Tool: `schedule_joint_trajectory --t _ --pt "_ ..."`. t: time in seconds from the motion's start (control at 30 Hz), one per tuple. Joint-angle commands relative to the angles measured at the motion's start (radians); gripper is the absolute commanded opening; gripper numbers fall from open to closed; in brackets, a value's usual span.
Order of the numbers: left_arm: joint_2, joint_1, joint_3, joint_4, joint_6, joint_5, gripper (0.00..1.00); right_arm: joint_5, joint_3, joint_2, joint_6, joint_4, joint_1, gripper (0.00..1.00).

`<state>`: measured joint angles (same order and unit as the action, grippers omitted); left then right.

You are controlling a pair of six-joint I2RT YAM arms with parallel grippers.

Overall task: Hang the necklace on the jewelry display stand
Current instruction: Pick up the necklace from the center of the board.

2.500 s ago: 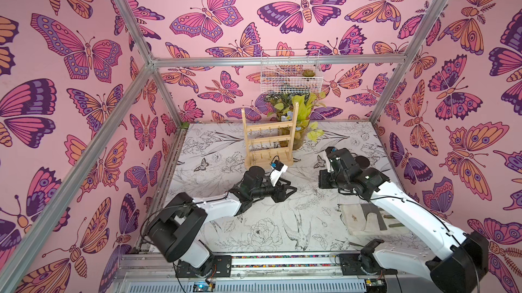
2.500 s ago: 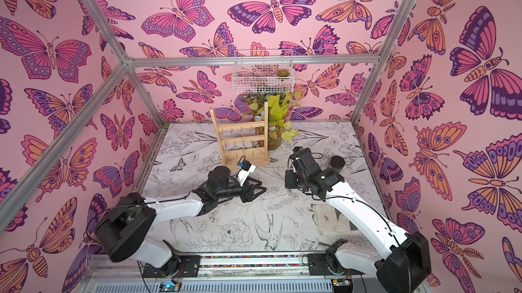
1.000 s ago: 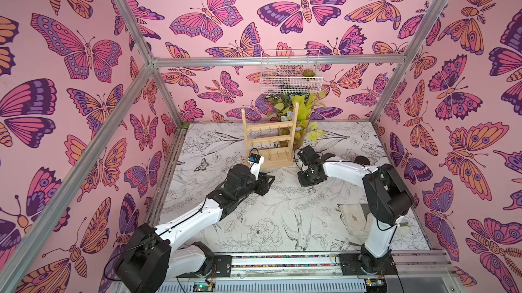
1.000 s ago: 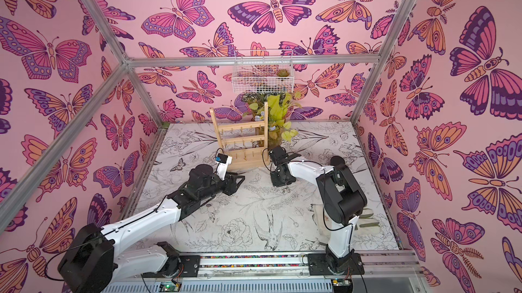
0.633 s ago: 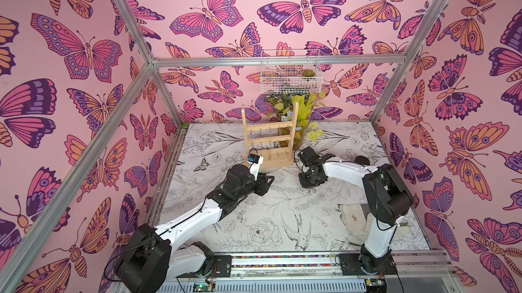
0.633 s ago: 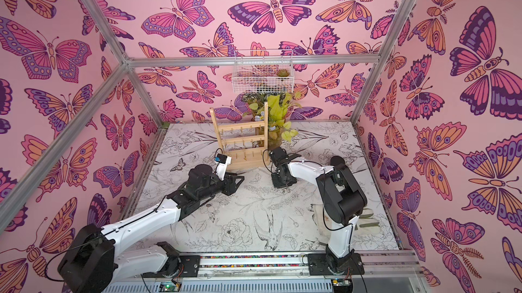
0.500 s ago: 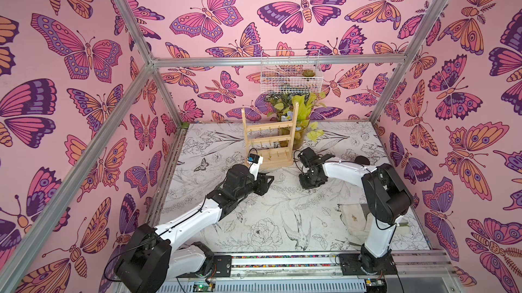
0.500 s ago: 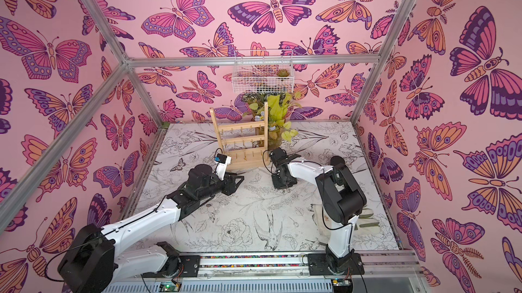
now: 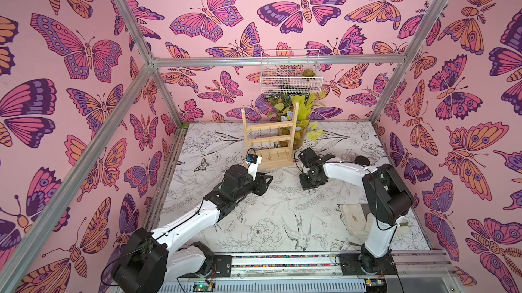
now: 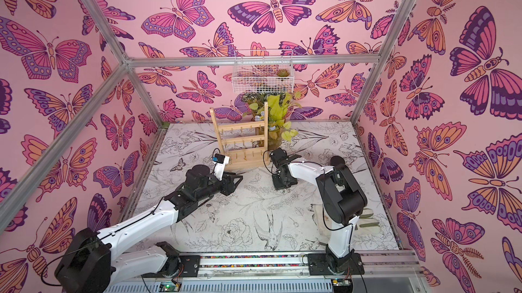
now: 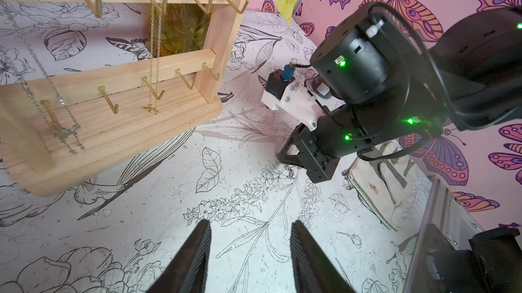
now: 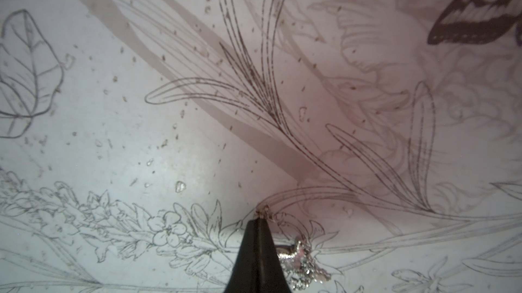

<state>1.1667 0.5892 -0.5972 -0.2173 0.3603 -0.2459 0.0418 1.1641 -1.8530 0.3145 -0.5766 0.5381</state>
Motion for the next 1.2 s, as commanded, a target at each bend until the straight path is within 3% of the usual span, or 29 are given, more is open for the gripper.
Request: schedule_joint_trajectory --t 0.0,0.47,0.7,1.17 --pt "0.013 -0.006 0.012 0.009 -0.003 -0.036 0.48 -0.015 -0.014 0.024 0.016 -0.032 -0.003 0.02" --pt "0.095 0.031 -0.032 -0.021 -0.004 -0.069 0.46 -0.034 -0.015 0.192 0.032 -0.051 -0.003 0.0" --pt "0.242 0.094 -0.087 -0.113 -0.124 -0.18 0.49 -0.03 0.02 0.329 0.031 -0.089 0.027 0.0" --pt "0.357 0.089 -0.162 -0.318 -0.203 -0.348 0.52 -0.043 0.139 0.531 0.01 -0.144 0.098 0.0"
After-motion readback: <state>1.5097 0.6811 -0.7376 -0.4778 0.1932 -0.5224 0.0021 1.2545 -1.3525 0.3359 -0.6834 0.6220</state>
